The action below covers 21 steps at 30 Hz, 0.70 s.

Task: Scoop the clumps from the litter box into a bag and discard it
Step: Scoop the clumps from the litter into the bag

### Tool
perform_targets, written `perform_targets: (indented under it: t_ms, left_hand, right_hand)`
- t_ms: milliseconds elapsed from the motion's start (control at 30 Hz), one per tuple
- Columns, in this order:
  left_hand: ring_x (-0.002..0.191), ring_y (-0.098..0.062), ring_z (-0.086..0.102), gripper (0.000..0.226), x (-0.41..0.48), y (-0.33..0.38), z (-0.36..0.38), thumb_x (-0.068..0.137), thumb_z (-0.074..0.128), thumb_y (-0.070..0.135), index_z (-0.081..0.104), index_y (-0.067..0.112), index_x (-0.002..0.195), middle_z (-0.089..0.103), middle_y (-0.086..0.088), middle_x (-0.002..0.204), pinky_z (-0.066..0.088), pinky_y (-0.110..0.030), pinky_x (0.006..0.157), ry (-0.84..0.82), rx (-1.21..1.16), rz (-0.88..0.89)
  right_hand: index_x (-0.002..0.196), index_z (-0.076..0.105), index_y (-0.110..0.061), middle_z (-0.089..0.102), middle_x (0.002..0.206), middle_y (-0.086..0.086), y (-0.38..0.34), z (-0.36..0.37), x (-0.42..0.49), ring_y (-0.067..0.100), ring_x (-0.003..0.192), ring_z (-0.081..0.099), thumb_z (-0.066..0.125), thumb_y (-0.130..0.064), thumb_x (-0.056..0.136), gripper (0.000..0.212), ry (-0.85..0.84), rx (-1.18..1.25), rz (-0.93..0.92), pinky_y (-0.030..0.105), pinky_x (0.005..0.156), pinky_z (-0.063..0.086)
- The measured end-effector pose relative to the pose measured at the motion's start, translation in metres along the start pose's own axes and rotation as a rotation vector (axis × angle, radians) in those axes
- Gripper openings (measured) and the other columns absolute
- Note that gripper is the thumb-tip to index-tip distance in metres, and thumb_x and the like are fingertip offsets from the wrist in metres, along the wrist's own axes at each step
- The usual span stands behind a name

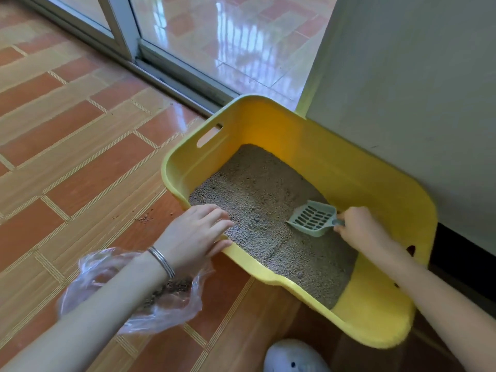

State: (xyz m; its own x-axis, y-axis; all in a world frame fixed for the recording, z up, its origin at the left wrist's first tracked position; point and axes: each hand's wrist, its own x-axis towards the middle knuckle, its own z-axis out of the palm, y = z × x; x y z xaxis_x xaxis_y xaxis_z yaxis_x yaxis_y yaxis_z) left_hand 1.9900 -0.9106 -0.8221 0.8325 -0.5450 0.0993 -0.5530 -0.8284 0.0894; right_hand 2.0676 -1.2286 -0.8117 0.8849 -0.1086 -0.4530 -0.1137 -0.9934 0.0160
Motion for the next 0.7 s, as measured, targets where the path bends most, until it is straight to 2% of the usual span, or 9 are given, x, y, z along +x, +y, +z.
perform_targets:
  t_ms: [67,167,333,400,500,633,667,700]
  left_hand:
    - [0.098,-0.019,0.059,0.057,-0.004,0.001,0.006,0.097,0.017,0.049,0.065,0.018,0.100,0.064,0.002,0.101,0.051,-0.032,0.083,-0.020,-0.007,-0.002]
    - [0.098,-0.020,0.060,0.056,-0.011,0.004,0.014,0.098,0.019,0.047,0.066,0.016,0.101,0.064,0.001,0.100,0.039,-0.032,0.091,-0.027,-0.015,-0.014]
    - [0.098,-0.021,0.059,0.054,-0.014,0.005,0.016,0.099,0.023,0.045,0.066,0.014,0.105,0.064,0.000,0.101,0.034,-0.033,0.099,-0.027,-0.030,-0.039]
    - [0.098,-0.022,0.060,0.051,-0.013,0.004,0.017,0.098,0.025,0.044,0.066,0.014,0.105,0.064,-0.001,0.101,0.035,-0.034,0.098,-0.027,-0.026,-0.034]
    - [0.100,-0.022,0.059,0.050,-0.014,0.004,0.019,0.098,0.027,0.044,0.066,0.014,0.106,0.064,-0.001,0.102,0.035,-0.034,0.099,-0.015,-0.029,-0.032]
    - [0.099,-0.021,0.058,0.046,-0.014,0.003,0.021,0.097,0.029,0.042,0.065,0.015,0.106,0.064,0.000,0.101,0.035,-0.033,0.098,0.010,-0.026,-0.032]
    - [0.099,-0.021,0.058,0.045,-0.014,0.003,0.021,0.097,0.030,0.042,0.065,0.015,0.106,0.064,0.000,0.100,0.035,-0.033,0.098,0.015,-0.024,-0.031]
    - [0.098,-0.021,0.058,0.044,-0.014,0.003,0.021,0.096,0.031,0.042,0.065,0.015,0.105,0.064,0.000,0.100,0.036,-0.033,0.097,0.020,-0.024,-0.028]
  right_hand:
    - [0.113,0.065,-0.008,0.064,0.089,0.009,-0.006,0.001,0.013,0.022,0.072,0.061,0.059,-0.021,0.090,0.028,0.008,0.065,-0.006,0.031,0.059,0.049]
    - [0.114,0.065,-0.007,0.065,0.089,0.010,-0.020,0.002,0.025,0.021,0.065,0.057,0.058,-0.020,0.090,0.028,0.040,0.133,-0.052,0.030,0.052,0.044]
    - [0.116,0.064,-0.008,0.069,0.089,0.011,-0.043,0.009,0.041,0.021,0.061,0.059,0.060,-0.019,0.090,0.029,0.114,0.252,-0.184,0.035,0.055,0.050]
    - [0.119,0.062,-0.007,0.070,0.100,0.009,-0.048,0.008,0.044,0.020,0.073,0.063,0.063,-0.018,0.088,0.033,0.115,0.350,-0.206,0.030,0.064,0.049]
    - [0.122,0.060,-0.010,0.067,0.111,0.006,-0.047,0.005,0.041,0.018,0.082,0.064,0.066,-0.019,0.086,0.038,0.099,0.406,-0.228,0.023,0.066,0.042]
    - [0.122,0.058,-0.010,0.061,0.123,0.006,-0.035,-0.004,0.031,0.017,0.102,0.061,0.068,-0.016,0.083,0.041,0.087,0.426,-0.271,0.017,0.083,0.036]
    - [0.122,0.058,-0.010,0.061,0.124,0.005,-0.031,-0.007,0.029,0.013,0.096,0.062,0.069,-0.016,0.082,0.041,0.086,0.421,-0.289,0.015,0.083,0.036]
    - [0.122,0.058,-0.011,0.061,0.124,0.004,-0.026,-0.009,0.027,0.005,0.081,0.061,0.069,-0.015,0.082,0.042,0.085,0.406,-0.311,0.011,0.078,0.038]
